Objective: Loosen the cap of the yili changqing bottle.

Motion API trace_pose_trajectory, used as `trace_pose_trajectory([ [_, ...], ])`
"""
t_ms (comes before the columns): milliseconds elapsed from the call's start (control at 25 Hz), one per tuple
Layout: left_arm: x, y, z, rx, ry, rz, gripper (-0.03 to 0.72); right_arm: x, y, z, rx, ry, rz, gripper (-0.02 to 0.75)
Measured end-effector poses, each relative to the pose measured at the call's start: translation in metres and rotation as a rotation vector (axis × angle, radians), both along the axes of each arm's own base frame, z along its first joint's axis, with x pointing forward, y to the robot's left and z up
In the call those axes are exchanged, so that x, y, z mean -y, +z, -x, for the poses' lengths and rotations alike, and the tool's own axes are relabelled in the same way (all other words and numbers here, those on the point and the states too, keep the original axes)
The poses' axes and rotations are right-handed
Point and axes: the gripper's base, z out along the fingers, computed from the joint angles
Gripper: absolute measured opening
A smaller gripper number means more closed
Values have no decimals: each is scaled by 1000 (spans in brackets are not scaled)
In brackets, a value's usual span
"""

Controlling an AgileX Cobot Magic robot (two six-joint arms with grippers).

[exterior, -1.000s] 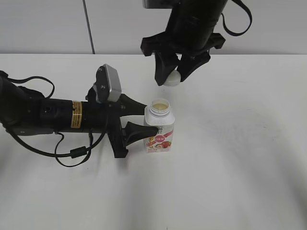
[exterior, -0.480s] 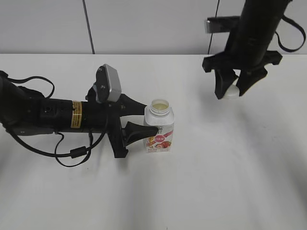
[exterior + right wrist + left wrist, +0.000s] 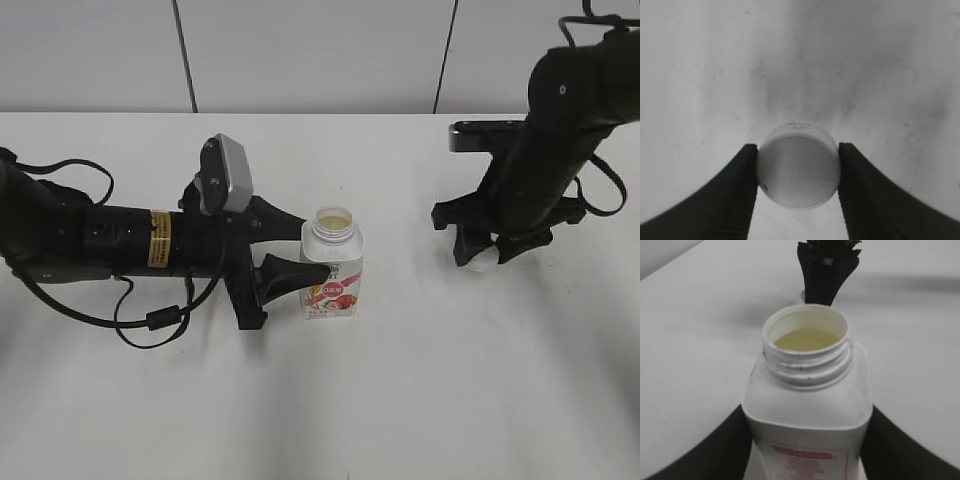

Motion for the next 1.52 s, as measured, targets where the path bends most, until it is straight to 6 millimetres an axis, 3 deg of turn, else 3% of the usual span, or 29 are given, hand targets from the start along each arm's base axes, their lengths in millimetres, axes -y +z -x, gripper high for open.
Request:
trace_pose_trajectory([
  [360, 0, 0, 0, 0, 0, 0, 403, 0, -9, -3, 122, -14, -26, 388],
  [800, 0, 0, 0, 0, 0, 0, 403, 1, -22, 0, 63, -10, -8, 388],
  [880, 0, 0, 0, 0, 0, 0, 403, 1, -23, 1, 54, -9, -6, 414],
  [1040, 0, 0, 0, 0, 0, 0, 403, 2, -23, 2, 41, -9, -3, 554],
  [1200, 0, 0, 0, 0, -1, 2, 407, 1, -23, 3, 26, -9, -1, 591],
  [1280, -1, 0, 0, 1, -2, 0, 438, -1, -21, 5, 26, 2, -1, 591],
  [1440, -6, -5, 0, -19, -13, -16, 586, -12, -1, 9, 72, 37, -16, 591],
  [1520, -8, -4, 0, -25, -20, -2, 614, -18, 9, 12, 92, 62, -23, 591],
])
